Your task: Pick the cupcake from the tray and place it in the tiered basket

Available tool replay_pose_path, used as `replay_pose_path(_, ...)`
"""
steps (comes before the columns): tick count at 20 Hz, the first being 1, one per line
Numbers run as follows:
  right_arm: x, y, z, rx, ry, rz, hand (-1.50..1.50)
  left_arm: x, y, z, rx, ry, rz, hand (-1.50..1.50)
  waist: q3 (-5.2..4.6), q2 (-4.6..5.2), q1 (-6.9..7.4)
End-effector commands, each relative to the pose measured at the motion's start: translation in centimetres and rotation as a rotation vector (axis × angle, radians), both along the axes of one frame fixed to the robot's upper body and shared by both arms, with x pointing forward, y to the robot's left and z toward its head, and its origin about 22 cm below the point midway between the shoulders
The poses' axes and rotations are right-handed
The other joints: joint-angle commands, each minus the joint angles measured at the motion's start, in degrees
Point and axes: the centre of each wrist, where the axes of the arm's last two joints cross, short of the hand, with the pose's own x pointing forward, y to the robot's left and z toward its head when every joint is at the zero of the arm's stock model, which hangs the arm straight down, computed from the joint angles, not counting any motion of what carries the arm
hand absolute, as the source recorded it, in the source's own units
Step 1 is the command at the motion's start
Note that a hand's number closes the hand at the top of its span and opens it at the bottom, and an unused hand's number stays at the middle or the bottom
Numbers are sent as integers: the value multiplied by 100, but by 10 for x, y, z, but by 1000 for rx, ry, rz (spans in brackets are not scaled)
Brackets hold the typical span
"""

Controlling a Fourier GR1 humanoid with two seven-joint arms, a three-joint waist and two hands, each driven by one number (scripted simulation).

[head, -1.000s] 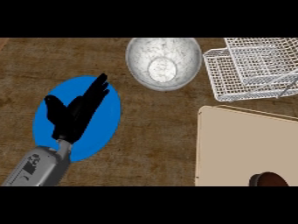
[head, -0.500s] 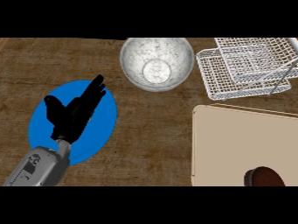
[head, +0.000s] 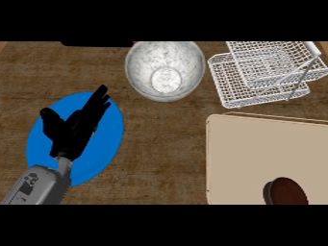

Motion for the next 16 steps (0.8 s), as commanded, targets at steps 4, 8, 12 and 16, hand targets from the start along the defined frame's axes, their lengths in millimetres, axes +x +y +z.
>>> replay_pose_path(4, 29, 0, 3, 73, 36, -180, -150, -6, 22, -3, 5, 18, 14, 0, 0, -28, -68)
replay_pose_path(8, 37, 1, -14, 79, 38, -182, -150, -3, 16, 1, 5, 23, 26, 0, 4, -37, -121)
replay_pose_path(12, 43, -6, -14, 101, 37, -201, -150, -3, 16, -17, -2, 31, 38, 0, 1, -29, -167)
replay_pose_path(16, 57, -10, -22, 90, 52, -211, -150, -7, 2, -10, -1, 24, 8, 0, 5, -44, -126)
